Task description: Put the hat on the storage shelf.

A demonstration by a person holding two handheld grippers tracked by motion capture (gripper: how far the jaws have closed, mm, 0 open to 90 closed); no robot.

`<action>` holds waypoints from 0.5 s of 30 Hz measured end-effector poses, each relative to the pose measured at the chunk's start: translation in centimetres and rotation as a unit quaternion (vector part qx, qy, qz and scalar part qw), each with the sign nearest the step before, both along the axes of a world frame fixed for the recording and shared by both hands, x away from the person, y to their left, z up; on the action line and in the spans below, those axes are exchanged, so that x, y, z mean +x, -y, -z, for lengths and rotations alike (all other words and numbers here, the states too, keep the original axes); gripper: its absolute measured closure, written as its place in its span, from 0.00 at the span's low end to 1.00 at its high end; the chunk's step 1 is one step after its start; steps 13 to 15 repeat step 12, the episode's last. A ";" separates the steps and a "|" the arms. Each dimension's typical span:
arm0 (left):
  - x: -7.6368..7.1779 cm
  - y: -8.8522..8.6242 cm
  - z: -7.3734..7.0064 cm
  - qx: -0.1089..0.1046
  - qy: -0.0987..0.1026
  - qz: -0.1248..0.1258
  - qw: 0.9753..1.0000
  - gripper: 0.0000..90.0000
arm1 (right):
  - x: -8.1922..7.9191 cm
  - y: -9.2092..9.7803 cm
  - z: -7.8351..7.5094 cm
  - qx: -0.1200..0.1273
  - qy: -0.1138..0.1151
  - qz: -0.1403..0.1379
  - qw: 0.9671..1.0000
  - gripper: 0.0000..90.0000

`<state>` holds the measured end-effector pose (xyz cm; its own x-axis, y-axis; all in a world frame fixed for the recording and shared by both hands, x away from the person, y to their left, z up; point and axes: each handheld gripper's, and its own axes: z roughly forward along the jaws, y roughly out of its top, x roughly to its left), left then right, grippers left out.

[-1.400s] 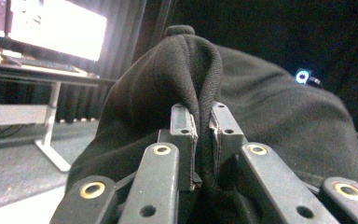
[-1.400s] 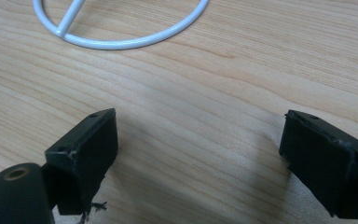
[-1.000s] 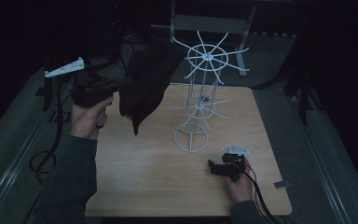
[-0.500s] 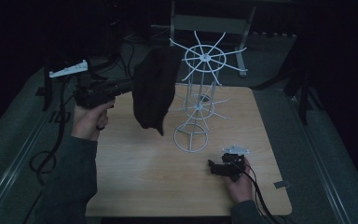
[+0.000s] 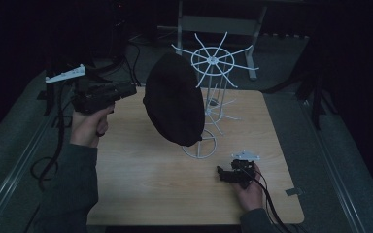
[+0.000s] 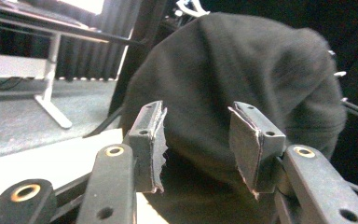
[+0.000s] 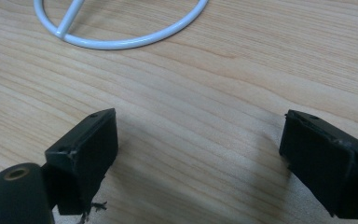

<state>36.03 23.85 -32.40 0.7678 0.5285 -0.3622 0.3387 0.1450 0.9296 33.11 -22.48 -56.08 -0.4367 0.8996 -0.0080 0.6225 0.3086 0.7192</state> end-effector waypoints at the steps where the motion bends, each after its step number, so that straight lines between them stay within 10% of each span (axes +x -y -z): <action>1: 0.0 -0.1 0.1 0.004 -0.002 -0.004 1.000 0.62 | 0.0 0.0 0.0 0.000 0.001 0.000 1.000 0.12; 15: -0.6 -0.5 1.4 0.043 -0.010 -0.068 0.997 0.61 | 0.0 0.0 0.0 0.000 0.000 0.000 1.000 0.12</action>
